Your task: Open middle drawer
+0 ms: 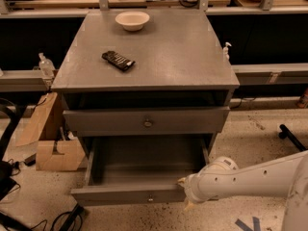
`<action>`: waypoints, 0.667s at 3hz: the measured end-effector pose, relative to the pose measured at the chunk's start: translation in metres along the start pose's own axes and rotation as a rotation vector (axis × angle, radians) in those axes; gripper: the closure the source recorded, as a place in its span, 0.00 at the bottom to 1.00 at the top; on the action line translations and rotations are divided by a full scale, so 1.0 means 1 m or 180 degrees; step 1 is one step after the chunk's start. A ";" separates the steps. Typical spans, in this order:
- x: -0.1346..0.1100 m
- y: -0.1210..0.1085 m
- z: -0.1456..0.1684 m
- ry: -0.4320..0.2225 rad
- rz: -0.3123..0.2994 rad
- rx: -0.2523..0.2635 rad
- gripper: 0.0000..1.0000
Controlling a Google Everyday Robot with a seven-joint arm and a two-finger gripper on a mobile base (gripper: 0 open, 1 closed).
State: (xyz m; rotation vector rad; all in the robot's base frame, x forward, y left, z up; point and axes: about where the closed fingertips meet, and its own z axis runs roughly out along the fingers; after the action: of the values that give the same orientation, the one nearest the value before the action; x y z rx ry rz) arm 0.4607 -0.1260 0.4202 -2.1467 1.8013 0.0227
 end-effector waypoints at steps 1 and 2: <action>0.001 0.014 0.006 0.0040 0.0046 -0.0164 0.72; 0.001 0.014 0.006 0.0040 0.0046 -0.0164 0.97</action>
Offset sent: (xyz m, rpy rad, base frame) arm -0.1011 -0.0047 -0.0333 -0.0935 0.2964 -0.0228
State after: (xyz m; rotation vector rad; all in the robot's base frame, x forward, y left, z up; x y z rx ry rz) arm 0.4488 -0.1270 0.4111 -2.1736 1.8426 0.0599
